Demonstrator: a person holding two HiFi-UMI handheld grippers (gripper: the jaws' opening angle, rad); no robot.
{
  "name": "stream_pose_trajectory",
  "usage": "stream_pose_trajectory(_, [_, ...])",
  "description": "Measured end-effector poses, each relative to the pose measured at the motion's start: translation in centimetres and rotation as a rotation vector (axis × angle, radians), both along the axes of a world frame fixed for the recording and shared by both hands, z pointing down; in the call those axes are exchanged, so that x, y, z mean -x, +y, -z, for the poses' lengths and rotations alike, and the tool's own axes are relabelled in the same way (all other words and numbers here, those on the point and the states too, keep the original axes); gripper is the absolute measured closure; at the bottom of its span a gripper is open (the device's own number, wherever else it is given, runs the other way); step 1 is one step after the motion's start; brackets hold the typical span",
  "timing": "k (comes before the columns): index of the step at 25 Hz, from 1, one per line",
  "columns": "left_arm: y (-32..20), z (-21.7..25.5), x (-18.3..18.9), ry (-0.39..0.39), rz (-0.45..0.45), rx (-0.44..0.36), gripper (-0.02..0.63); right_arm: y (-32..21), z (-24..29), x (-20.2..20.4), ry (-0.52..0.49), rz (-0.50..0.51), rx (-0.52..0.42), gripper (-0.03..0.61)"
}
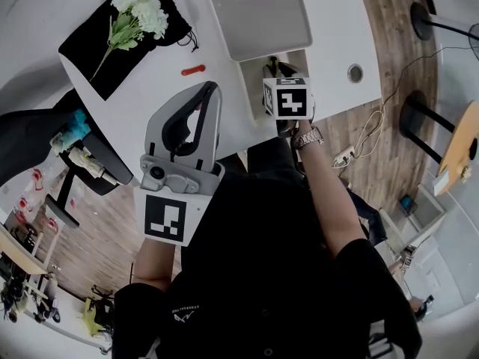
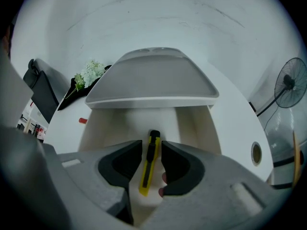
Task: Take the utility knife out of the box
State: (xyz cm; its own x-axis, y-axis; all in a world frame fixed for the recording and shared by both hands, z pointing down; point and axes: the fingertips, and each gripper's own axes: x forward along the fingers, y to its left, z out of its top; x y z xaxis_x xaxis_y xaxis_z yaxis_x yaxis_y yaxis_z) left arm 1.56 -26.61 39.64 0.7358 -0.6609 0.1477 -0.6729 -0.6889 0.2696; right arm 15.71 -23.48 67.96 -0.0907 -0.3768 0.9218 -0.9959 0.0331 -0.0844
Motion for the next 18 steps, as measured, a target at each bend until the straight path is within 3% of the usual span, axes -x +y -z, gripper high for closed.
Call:
stream_pose_trajectory(5, [0.2, 0.0, 0.1, 0.0, 0.005, -0.001, 0.609, 0.1, -0.1, 0.1, 0.02, 0.003, 0.007, 0.463])
stream_pose_trajectory(10, [0.5, 0.2, 0.1, 0.003, 0.001, -0.008, 0.609, 0.4, -0.1, 0.4, 0.028, 0.015, 0.016, 0.506])
stream_pose_trajectory(18, [1.3, 0.8, 0.0, 0.005, -0.01, -0.017, 0.609, 0.8, 1.0, 0.1, 0.012, 0.003, -0.011, 0.508])
